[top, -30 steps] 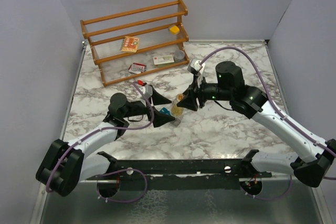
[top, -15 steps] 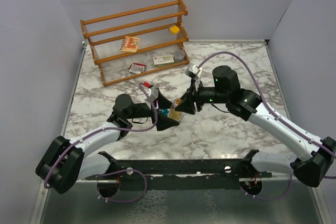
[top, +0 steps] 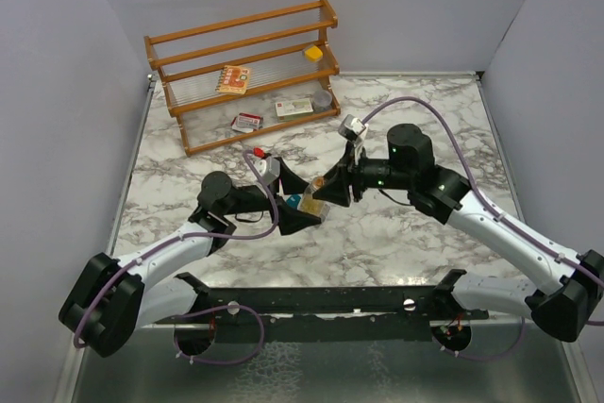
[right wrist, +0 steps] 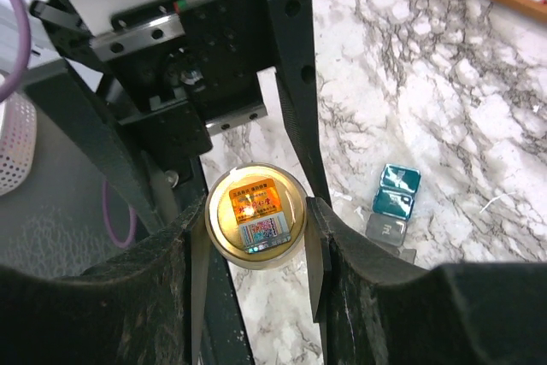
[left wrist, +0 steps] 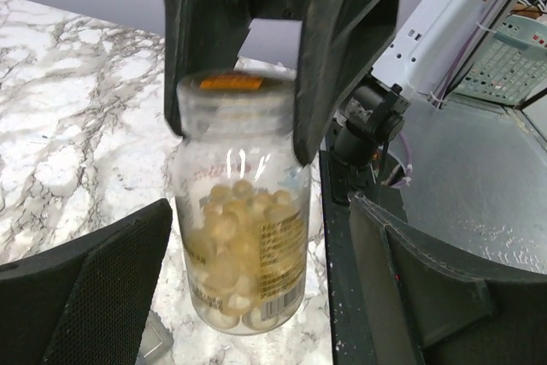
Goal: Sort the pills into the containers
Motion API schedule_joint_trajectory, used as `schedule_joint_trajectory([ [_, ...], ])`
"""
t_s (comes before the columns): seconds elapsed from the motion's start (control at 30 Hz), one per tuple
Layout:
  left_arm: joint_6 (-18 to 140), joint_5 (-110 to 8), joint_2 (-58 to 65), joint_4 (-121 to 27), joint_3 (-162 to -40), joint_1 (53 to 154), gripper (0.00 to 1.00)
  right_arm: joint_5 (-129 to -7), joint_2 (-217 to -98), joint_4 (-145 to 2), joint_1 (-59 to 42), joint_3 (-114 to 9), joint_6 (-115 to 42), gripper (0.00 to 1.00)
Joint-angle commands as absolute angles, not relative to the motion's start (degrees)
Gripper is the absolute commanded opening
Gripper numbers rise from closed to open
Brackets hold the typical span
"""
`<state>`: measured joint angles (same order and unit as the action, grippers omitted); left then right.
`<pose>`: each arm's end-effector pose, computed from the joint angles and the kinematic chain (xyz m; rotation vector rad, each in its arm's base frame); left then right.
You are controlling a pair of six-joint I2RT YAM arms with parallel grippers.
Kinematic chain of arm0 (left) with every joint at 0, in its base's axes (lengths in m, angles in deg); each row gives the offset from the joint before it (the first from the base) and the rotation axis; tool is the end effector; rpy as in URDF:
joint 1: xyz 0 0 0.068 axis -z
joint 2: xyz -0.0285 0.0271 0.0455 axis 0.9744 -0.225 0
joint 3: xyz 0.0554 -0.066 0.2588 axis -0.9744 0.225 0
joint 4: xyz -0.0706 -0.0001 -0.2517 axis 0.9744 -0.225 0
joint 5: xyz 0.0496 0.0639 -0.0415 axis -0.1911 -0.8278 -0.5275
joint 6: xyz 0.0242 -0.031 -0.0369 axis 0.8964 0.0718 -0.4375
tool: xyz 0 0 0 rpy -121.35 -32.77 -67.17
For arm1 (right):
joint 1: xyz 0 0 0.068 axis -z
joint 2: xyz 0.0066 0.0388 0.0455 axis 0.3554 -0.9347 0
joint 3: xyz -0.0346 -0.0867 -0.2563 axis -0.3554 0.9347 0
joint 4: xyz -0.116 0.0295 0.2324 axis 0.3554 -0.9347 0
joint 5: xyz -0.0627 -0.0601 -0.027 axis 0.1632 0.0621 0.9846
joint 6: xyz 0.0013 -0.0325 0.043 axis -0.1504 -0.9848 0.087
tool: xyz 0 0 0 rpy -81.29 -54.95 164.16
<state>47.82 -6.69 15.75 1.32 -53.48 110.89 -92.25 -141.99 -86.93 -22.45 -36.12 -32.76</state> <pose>0.1693 -0.1479 0.2648 0.9439 1.3083 -1.4315 0.1750 0.1908 0.3446 -0.9532 1.8628 1.1468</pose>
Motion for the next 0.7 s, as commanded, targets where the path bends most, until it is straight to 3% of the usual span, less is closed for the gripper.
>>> schedule_joint_trajectory([
  [0.0, 47.58, -8.19, 15.03, 2.54, -53.64, 111.1, 0.86, -89.91, -138.09, -81.23, -22.42, -35.73, -30.94, 0.01],
  [0.67, 47.77, -12.44, 18.34, 2.6, -52.52, 111.1, 0.8, -86.56, -134.94, -77.84, -22.38, -32.72, -28.81, 0.01],
])
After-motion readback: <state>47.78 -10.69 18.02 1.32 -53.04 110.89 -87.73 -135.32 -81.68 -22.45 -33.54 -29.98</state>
